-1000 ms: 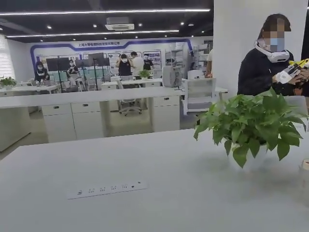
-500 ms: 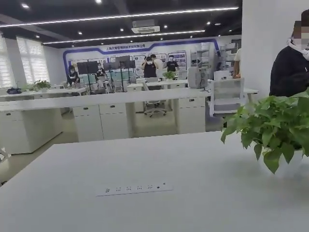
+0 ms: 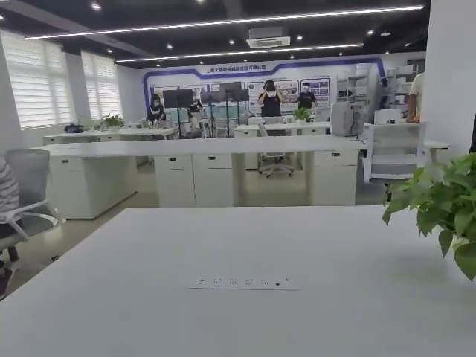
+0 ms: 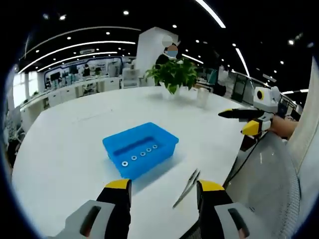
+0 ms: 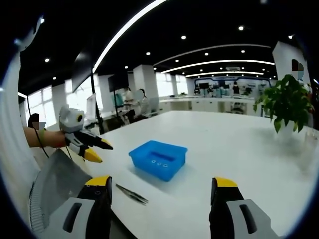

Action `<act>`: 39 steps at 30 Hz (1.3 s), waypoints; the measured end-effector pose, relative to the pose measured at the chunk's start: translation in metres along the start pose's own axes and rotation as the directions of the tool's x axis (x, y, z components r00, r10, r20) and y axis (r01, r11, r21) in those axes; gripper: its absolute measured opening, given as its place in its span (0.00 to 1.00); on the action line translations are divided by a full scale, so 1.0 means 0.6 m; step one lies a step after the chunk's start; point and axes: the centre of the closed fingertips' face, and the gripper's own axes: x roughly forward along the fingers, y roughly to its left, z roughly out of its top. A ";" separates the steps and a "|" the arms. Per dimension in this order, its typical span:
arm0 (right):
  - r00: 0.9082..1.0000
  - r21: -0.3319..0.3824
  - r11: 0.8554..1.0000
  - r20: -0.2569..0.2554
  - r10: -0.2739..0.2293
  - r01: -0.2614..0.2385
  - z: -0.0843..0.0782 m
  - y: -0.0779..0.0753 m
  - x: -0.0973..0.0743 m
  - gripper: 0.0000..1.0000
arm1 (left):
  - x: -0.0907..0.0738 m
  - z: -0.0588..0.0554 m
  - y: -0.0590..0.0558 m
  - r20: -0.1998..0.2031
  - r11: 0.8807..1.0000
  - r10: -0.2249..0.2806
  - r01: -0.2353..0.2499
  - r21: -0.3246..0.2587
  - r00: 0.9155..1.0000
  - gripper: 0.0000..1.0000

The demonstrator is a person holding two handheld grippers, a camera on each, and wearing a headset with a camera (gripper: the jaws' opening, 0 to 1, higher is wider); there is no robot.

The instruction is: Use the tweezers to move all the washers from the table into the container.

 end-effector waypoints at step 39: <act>0.996 -0.099 0.992 0.031 -0.081 0.084 0.008 -0.012 0.002 0.88 | -0.050 0.090 0.038 0.380 0.985 0.171 -0.145 -0.097 0.909 0.96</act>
